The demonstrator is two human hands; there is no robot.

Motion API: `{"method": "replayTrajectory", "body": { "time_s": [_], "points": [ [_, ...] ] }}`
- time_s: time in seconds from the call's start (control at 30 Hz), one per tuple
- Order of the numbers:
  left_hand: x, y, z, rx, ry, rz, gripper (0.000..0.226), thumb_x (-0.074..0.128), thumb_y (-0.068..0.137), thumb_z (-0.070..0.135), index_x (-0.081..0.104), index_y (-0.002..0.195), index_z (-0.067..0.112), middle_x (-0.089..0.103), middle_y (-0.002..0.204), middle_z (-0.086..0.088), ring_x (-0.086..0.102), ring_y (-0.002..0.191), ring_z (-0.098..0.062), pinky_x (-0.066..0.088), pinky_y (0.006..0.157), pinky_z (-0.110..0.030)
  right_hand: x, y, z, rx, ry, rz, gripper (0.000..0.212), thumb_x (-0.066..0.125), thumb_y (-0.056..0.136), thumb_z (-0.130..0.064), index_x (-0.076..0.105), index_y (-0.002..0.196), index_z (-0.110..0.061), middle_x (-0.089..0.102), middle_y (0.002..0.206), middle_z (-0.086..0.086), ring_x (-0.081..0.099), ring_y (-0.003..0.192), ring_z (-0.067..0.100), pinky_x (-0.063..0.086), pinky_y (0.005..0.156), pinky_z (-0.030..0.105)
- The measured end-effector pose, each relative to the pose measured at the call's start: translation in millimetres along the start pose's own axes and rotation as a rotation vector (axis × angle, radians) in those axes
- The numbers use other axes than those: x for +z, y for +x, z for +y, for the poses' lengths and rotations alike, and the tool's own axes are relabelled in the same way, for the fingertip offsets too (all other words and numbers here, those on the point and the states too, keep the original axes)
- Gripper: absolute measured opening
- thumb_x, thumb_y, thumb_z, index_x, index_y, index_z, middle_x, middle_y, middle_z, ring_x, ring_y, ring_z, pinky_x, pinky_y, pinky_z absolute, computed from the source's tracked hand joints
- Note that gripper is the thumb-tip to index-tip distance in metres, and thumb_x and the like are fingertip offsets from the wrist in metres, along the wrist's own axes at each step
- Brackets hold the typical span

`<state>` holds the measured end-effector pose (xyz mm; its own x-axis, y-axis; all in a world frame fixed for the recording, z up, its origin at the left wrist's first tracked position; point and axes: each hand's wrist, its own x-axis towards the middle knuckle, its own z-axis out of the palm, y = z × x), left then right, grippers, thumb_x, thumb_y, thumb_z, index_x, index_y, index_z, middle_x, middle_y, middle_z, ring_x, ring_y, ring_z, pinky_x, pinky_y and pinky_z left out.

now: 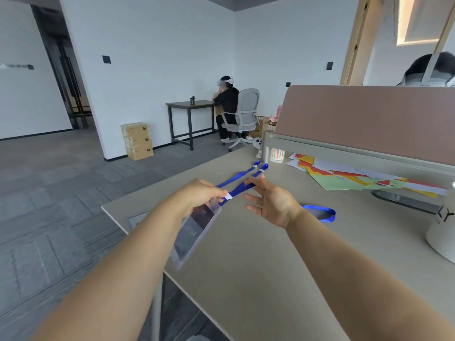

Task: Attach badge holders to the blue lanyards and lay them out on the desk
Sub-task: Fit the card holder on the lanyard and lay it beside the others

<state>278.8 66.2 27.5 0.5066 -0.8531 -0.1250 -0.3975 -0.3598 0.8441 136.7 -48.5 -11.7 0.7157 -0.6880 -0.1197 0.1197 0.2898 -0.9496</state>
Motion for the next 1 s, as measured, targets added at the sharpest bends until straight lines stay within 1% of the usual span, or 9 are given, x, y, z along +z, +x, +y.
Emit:
{"method": "replayTrajectory", "body": {
  "time_s": [0.07,0.13,0.2,0.33,0.57,0.67,0.8,0.9,1.0],
  "points": [
    [4,3,-11,-0.019,0.067,0.015,0.031,0.059,0.088,0.025,0.054,0.059,0.014,0.053,0.043,0.008,0.050,0.042,-0.002,0.035,0.048,-0.016,0,9,0,-0.011,-0.072,0.078,0.030,0.045,0.094,-0.040,0.068,0.087,-0.023,0.058,0.121,-0.002,0.056,0.103,0.020,0.047,0.074,0.030],
    [12,9,-21,-0.043,0.149,0.012,0.033,0.056,0.088,0.029,0.052,0.058,0.014,0.055,0.056,0.004,0.055,0.054,-0.007,0.036,0.055,-0.019,-2,20,1,-0.014,-0.173,0.149,0.026,0.051,0.092,-0.035,0.068,0.077,-0.023,0.061,0.114,-0.001,0.057,0.096,0.018,0.047,0.073,0.028],
    [19,16,-29,-0.063,0.299,0.005,0.033,0.054,0.088,0.037,0.054,0.067,0.012,0.055,0.069,-0.001,0.054,0.071,-0.019,0.039,0.064,-0.026,-5,31,4,-0.022,-0.260,0.178,0.021,0.051,0.093,-0.030,0.067,0.082,-0.022,0.061,0.111,-0.001,0.057,0.093,0.017,0.048,0.074,0.027],
    [30,26,-47,-0.058,0.566,0.035,0.045,0.049,0.089,0.048,0.060,0.093,0.005,0.062,0.085,-0.010,0.055,0.079,-0.022,0.045,0.073,-0.033,-13,44,19,-0.053,-0.388,0.180,0.022,0.049,0.093,-0.015,0.065,0.108,-0.012,0.061,0.105,0.003,0.057,0.093,0.018,0.048,0.073,0.023],
    [36,33,-64,0.008,0.922,0.154,0.038,0.058,0.082,0.049,0.066,0.090,0.013,0.068,0.096,-0.007,0.062,0.091,-0.023,0.051,0.078,-0.034,-18,62,36,-0.093,-0.407,0.187,0.026,0.054,0.087,-0.002,0.064,0.111,-0.005,0.061,0.094,0.003,0.057,0.080,0.015,0.051,0.068,0.018],
    [36,33,-64,0.151,0.857,0.203,0.025,0.060,0.084,0.040,0.067,0.088,0.016,0.062,0.103,-0.003,0.059,0.095,-0.022,0.049,0.079,-0.033,-17,65,40,-0.112,-0.419,0.177,0.028,0.055,0.086,0.001,0.064,0.112,-0.005,0.062,0.093,0.004,0.057,0.076,0.014,0.053,0.069,0.018],
    [50,37,-58,0.403,0.660,0.198,0.023,0.048,0.093,0.021,0.060,0.111,0.015,0.055,0.120,-0.001,0.054,0.102,-0.021,0.044,0.079,-0.031,-16,67,41,-0.128,-0.383,0.154,0.027,0.052,0.090,-0.005,0.064,0.114,-0.007,0.065,0.094,-0.001,0.057,0.077,0.011,0.050,0.074,0.023],
    [63,51,-51,0.385,0.593,0.188,0.031,0.049,0.093,0.023,0.050,0.122,0.013,0.053,0.124,-0.002,0.054,0.103,-0.022,0.042,0.077,-0.033,-16,68,38,-0.128,-0.297,0.097,0.021,0.047,0.094,-0.012,0.067,0.102,-0.014,0.066,0.099,0.000,0.056,0.083,0.011,0.049,0.079,0.026],
    [73,66,-49,0.337,0.588,0.200,0.036,0.054,0.090,0.028,0.044,0.120,0.010,0.055,0.121,-0.004,0.055,0.105,-0.023,0.044,0.077,-0.033,-21,74,33,-0.113,-0.288,0.104,0.022,0.046,0.095,-0.018,0.067,0.096,-0.020,0.066,0.104,0.001,0.057,0.090,0.014,0.047,0.081,0.028]
  ]
}}
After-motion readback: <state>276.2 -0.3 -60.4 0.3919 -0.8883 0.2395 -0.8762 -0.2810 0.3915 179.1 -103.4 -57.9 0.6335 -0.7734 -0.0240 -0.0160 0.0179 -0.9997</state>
